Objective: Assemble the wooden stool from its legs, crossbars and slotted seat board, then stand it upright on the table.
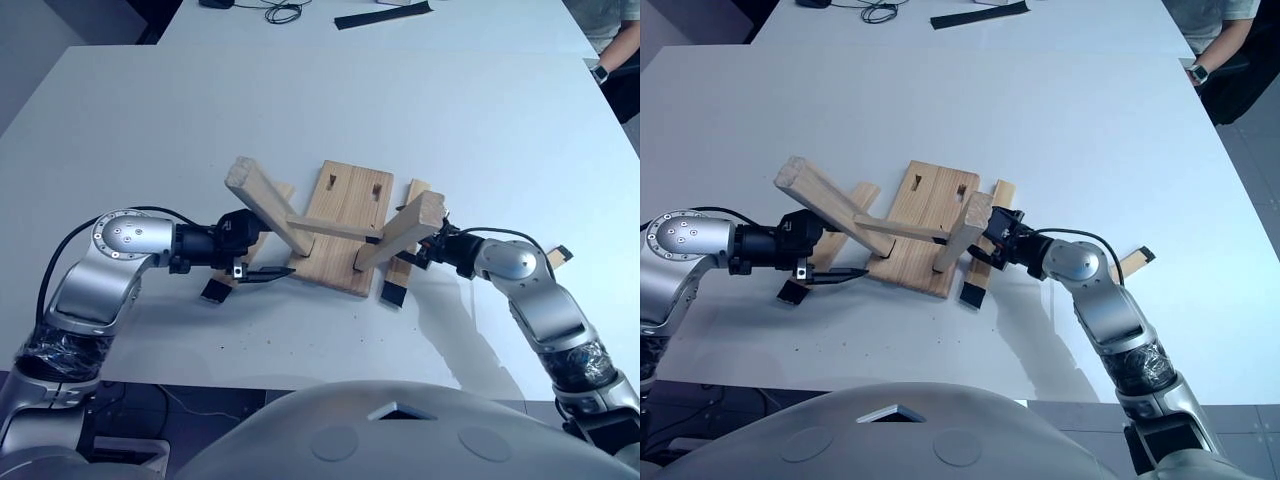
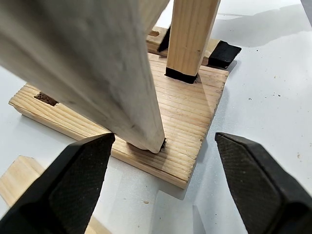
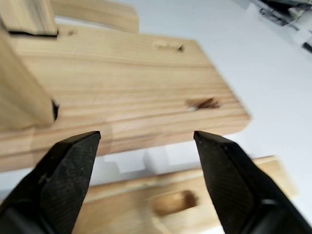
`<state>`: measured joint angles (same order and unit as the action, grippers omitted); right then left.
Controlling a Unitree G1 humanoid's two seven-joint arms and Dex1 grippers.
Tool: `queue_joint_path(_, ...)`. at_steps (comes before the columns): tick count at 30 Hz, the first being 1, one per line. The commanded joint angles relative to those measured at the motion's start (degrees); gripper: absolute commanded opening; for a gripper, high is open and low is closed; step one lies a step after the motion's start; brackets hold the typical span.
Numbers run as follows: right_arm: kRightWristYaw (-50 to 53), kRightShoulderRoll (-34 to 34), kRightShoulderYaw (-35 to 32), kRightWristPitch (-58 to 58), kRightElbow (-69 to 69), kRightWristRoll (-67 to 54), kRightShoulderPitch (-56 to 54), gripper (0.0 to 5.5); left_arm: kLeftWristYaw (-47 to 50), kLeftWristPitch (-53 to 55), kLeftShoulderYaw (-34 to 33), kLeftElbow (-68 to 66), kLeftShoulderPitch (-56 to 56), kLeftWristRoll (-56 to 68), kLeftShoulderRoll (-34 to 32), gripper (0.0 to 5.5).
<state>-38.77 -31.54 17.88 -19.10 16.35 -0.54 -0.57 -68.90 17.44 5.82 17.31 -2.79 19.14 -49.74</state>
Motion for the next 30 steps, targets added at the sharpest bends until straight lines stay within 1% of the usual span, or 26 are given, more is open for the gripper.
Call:
queue_joint_path(1, -1.1, -3.5, -1.1, 1.6, -2.5, 1.8, 2.4, 3.54, 0.1, -0.5, 0.2, 0.2, 0.3, -0.3, -0.1, 3.82)
queue_joint_path(5, -0.4, -4.7, -6.0, 1.2, -0.8, -0.2, 5.0, 3.54, 1.2, -1.0, -0.1, 1.1, 3.2, -0.4, 0.0, 3.82)
queue_joint_path(11, 1.1, -3.7, -12.7, -3.0, 8.3, -4.6, 7.0, 3.54, 4.8, 0.8, 0.9, 5.5, 6.2, 0.5, 2.3, 3.82)
queue_joint_path(16, 6.4, 0.9, -15.8, -8.0, 13.5, -7.5, 4.7, 3.54, 8.0, 2.6, 1.8, 7.6, 6.6, 0.6, 4.6, 3.82)
queue_joint_path(20, 10.4, 3.7, -18.4, -10.6, 14.6, -8.6, 2.9, 3.54, 9.2, 2.9, 2.0, 7.5, 6.3, 0.3, 5.4, 3.82)
queue_joint_path(23, 12.3, 4.3, -21.6, -12.6, 15.5, -10.4, 1.2, 3.54, 9.6, 3.1, -0.3, 7.3, 7.0, 1.4, 4.7, 3.82)
queue_joint_path(27, 14.9, 3.9, -24.2, -14.9, 17.9, -9.5, 1.9, 3.54, 10.6, 6.2, -7.0, 8.4, 8.1, 6.2, 4.3, 3.82)
queue_joint_path(30, 17.3, 4.5, -26.1, -19.5, 23.6, -10.2, 4.8, 3.54, 11.6, 9.0, -12.1, 10.9, 10.1, 10.6, 4.1, 3.82)
